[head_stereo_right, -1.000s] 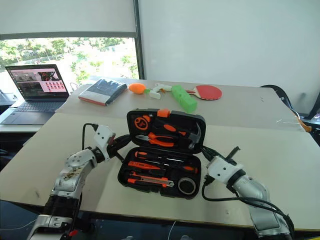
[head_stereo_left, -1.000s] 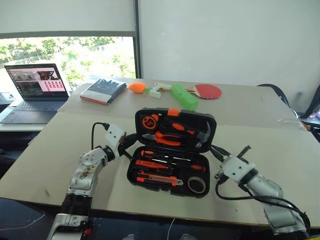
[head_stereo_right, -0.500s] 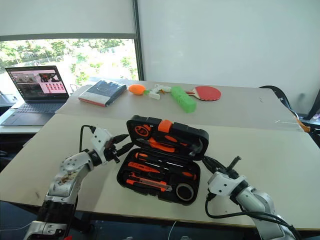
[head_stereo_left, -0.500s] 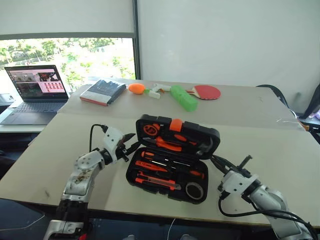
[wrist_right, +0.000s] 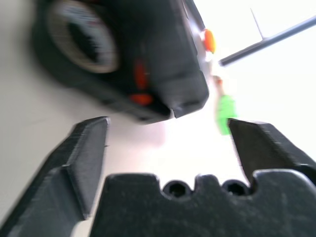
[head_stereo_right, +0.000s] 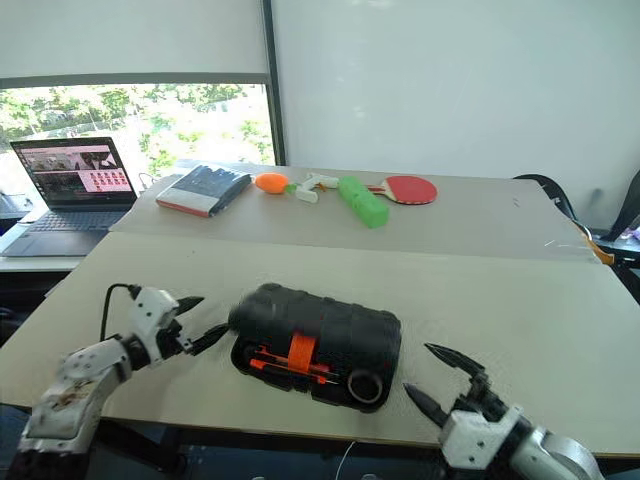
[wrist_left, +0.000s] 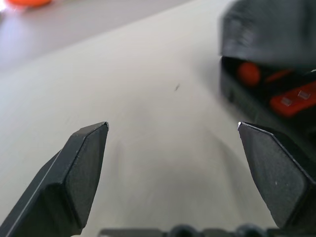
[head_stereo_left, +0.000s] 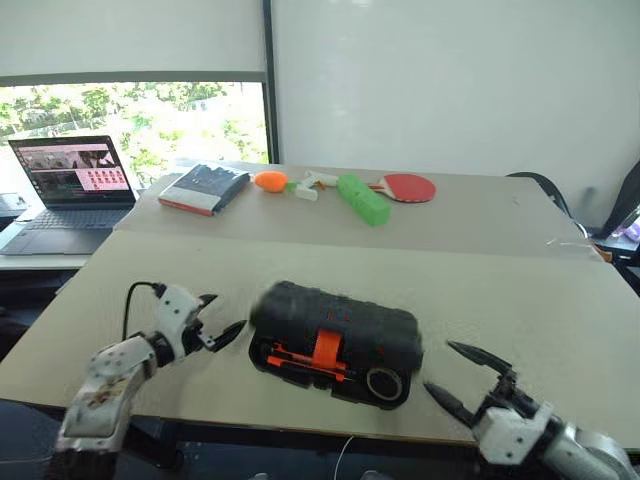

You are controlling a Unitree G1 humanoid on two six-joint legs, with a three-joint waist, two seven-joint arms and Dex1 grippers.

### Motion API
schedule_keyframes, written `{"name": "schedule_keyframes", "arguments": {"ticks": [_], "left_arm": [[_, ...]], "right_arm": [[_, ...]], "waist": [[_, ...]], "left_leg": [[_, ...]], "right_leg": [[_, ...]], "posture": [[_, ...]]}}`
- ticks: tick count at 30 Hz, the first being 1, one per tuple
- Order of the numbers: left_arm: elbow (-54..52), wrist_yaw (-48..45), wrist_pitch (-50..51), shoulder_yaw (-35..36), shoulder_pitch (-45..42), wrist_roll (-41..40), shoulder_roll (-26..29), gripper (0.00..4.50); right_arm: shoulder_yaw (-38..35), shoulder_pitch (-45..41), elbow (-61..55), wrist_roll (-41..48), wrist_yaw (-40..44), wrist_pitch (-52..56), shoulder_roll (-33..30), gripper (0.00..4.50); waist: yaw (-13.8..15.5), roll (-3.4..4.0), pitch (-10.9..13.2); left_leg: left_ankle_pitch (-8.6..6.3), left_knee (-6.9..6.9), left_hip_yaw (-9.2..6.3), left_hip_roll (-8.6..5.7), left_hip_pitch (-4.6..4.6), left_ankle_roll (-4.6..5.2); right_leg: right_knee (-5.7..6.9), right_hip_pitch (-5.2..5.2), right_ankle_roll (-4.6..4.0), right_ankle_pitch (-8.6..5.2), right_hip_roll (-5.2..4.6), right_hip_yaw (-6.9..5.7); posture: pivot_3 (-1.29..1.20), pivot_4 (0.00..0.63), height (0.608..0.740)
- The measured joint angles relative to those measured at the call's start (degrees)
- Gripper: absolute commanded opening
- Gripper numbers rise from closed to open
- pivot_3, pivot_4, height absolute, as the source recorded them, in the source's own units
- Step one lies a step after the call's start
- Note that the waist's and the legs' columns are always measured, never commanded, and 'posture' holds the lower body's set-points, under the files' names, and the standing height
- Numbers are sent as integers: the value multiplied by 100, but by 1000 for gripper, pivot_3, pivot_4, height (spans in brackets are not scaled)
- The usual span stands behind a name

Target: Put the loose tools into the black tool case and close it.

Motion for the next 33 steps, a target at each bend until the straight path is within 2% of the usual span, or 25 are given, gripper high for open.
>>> {"name": "schedule_keyframes", "arguments": {"ticks": [5,8,9,10,13,15,16,21,23,24,29,33], "left_arm": [[-85,-529,893,190,210,-586,626,4500],[98,-789,1281,220,-235,-809,946,4500],[228,-858,1363,191,-555,-813,1036,4500],[422,-935,1372,73,-909,-787,1097,4500],[975,-1225,1209,-485,-1954,-509,1162,3800],[1395,-1411,1009,-932,-2514,-257,1049,2918],[1642,-1534,869,-1181,-2769,-90,960,2707],[3241,-2074,-263,-2336,-4036,803,183,866],[3824,-2176,-613,-2511,-4395,1012,-97,212],[4094,-2230,-785,-2588,-4571,1096,-233,82],[4992,-2568,-1316,-2833,-5176,1455,-771,82],[4950,-3110,-1384,-2898,-5173,1498,-649,82]], "right_arm": [[-9,1028,-1040,1802,970,1652,-376,4428],[-94,1288,-1824,3042,1373,2937,-731,4428],[-118,1279,-2061,3432,1481,3344,-863,3924],[-128,1200,-2217,3688,1577,3643,-957,3722],[-83,781,-2542,4121,1833,4352,-1170,2711],[8,469,-2594,4205,1952,4695,-1214,1904],[88,283,-2603,4223,2008,4828,-1219,1706],[891,-638,-2514,3948,2367,5163,-1198,1],[1105,-925,-2391,3850,2458,5253,-1145,0],[1186,-1006,-2333,3791,2490,5256,-1102,0],[1535,-1458,-2033,3433,2528,5340,-813,0],[1546,-1737,-1853,3311,2462,5494,-633,0]], "waist": [[4,-8,-5],[14,-13,-6],[30,-21,-11],[51,-26,-14],[93,-34,-20],[121,-35,-20],[135,-35,-21],[153,-39,-19],[149,-42,-17],[148,-42,-17],[119,-42,-17],[93,-41,-17]], "left_leg": [[0,1,-5,14,7,-1],[1,2,-16,15,8,-2],[2,4,-12,9,9,-3],[2,7,-5,4,9,-3],[2,7,4,-3,6,-2],[0,5,6,-6,-6,-1],[-3,4,5,-7,-11,2],[-7,10,-2,-12,-38,7],[-7,16,-4,-13,-53,8],[-7,16,-5,-14,-55,9],[-9,18,-6,-15,-58,12],[-9,19,-6,-14,-56,12]], "right_leg": [[3,2,-13,-9,-3,-1],[5,3,-43,-22,-2,-1],[3,5,-43,-21,-1,-4],[2,7,-42,-21,1,-6],[-3,8,-19,-12,0,-4],[-7,0,-1,-5,4,-5],[-8,-2,2,-7,7,-4],[-15,-11,7,-11,13,-5],[-19,-18,12,-7,13,-6],[-23,-18,14,-6,13,-5],[-27,-19,18,-4,13,-4],[-23,-18,18,-4,12,-3]], "posture": [[0,150,736],[0,150,736],[0,150,736],[0,150,736],[0,150,736],[0,150,736],[0,150,736],[0,150,736],[0,150,736],[0,150,736],[0,150,736],[0,150,736]]}}
